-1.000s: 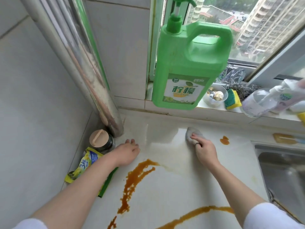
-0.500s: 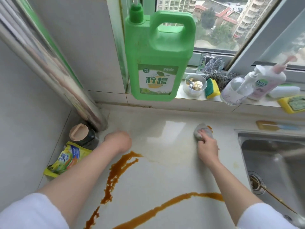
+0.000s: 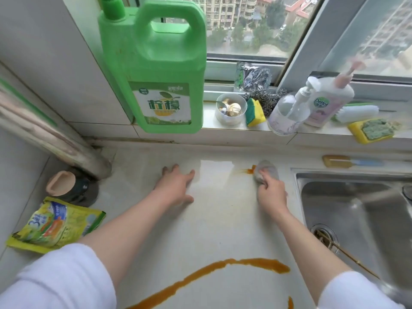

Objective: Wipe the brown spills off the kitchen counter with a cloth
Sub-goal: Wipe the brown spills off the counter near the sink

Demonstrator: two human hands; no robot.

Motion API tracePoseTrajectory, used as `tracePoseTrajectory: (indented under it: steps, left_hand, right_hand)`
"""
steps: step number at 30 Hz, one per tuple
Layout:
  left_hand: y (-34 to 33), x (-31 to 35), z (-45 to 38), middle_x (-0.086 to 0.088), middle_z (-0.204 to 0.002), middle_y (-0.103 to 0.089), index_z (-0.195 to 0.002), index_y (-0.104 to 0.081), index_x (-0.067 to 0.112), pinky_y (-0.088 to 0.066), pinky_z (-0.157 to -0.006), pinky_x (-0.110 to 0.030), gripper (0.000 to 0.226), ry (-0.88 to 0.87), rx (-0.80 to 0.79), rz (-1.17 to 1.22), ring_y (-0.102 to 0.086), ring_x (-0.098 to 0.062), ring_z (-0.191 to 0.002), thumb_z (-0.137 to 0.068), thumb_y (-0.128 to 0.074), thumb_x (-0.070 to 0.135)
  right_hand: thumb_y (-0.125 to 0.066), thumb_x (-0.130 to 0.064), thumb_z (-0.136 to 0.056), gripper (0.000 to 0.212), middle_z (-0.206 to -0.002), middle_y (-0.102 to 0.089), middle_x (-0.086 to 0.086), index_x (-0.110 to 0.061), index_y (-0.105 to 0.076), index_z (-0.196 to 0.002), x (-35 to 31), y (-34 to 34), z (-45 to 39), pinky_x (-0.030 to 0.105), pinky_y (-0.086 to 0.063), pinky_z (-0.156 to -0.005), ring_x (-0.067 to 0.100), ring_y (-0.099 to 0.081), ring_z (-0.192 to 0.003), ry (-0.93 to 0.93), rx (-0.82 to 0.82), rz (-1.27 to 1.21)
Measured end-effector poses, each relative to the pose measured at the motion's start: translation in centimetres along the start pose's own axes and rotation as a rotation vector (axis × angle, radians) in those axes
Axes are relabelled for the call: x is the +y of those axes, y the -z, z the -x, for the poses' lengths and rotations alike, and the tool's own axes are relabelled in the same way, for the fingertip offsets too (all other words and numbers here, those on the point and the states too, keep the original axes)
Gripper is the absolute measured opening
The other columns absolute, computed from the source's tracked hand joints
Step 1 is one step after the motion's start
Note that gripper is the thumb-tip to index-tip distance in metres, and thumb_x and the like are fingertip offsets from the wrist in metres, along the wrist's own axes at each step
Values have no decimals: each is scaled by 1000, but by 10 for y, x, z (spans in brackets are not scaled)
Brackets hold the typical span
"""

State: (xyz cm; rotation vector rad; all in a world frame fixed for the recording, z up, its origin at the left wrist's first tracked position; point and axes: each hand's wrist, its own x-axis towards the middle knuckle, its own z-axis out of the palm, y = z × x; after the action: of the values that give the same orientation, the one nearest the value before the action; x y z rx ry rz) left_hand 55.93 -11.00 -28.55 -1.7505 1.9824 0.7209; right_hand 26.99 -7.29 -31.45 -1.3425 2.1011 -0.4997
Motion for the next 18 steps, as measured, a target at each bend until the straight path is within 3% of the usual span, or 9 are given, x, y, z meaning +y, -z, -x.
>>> tracePoseTrajectory:
  steps: [2, 4, 6, 8, 10, 12, 15, 16, 18]
  left_hand:
    - [-1, 0, 1, -18, -160, -12, -154, -17, 45, -32, -115, -51, 96, 6, -5, 12, -14, -52, -144, -76, -72, 55]
    - [-2, -1, 0, -18, -162, -9, -154, -16, 46, -30, -116, -50, 97, 7, -1, 22, -12, -51, -145, -76, -72, 54]
    - [-2, -1, 1, -16, -163, -6, -154, -15, 47, -27, -117, -50, 96, 10, 3, 38, -9, -50, -146, -77, -72, 54]
    - [-2, -1, 0, -16, -163, -5, -154, -14, 47, -27, -117, -51, 96, 10, 5, 31, -8, -50, -146, -77, -71, 54]
    - [-2, 0, -1, -16, -163, -5, -154, -13, 48, -28, -117, -50, 96, 10, 2, 22, -9, -50, -146, -77, -71, 55]
    - [-2, 0, -1, -16, -164, -3, -154, -12, 48, -27, -118, -49, 97, 20, -6, 34, -8, -49, -147, -78, -71, 54]
    - [-2, 1, -2, -13, -165, -2, -154, -12, 49, -26, -118, -48, 96, 24, -5, 46, -5, -47, -148, -78, -71, 53]
    - [-1, 1, -1, -13, -165, -1, -154, -12, 49, -26, -118, -48, 96, 24, -4, 51, -5, -47, -148, -79, -71, 53]
    - [-1, 1, -1, -11, -165, 0, -153, -12, 49, -25, -118, -49, 95, 27, -2, 65, -3, -46, -149, -80, -71, 51]
  right_hand:
    - [-56, -8, -82, 48, -135, -60, -11, -29, -69, -123, -5, -20, 21, 39, -37, -110, 20, -55, -122, 311, -239, 51]
    - [-59, -12, -79, 37, -121, -68, -15, -29, -76, -107, 13, -12, 33, 35, -42, -104, 10, -60, -108, 464, -323, 64]
    - [-59, -6, -83, 34, -117, -71, -9, -25, -77, -106, 31, 13, 16, 32, -44, -102, 11, -61, -110, 318, -126, -16]
    - [-51, -5, -88, 41, -129, -65, -3, -23, -71, -119, 32, 26, -14, 34, -41, -104, 25, -57, -122, 34, 130, -28]
    - [-46, -6, -87, 50, -144, -53, -8, -26, -62, -131, 6, 8, -30, 43, -31, -109, 29, -47, -128, -113, 190, 30]
    - [-50, -5, -83, 51, -141, -56, -9, -27, -66, -126, -28, -26, -18, 41, -32, -110, 26, -49, -126, 118, -7, 16]
    - [-50, -23, -77, 39, -122, -68, -15, -30, -76, -104, -26, -48, 21, 26, -36, -104, 13, -57, -111, 539, -427, 126]
    - [-47, -29, -77, 38, -116, -71, -15, -29, -78, -100, -18, -37, 21, 19, -34, -99, 11, -58, -106, 570, -482, 114]
    - [-45, -34, -75, 42, -109, -74, -7, -23, -79, -98, -2, -10, -3, 12, -34, -91, 15, -63, -105, 443, -314, 7]
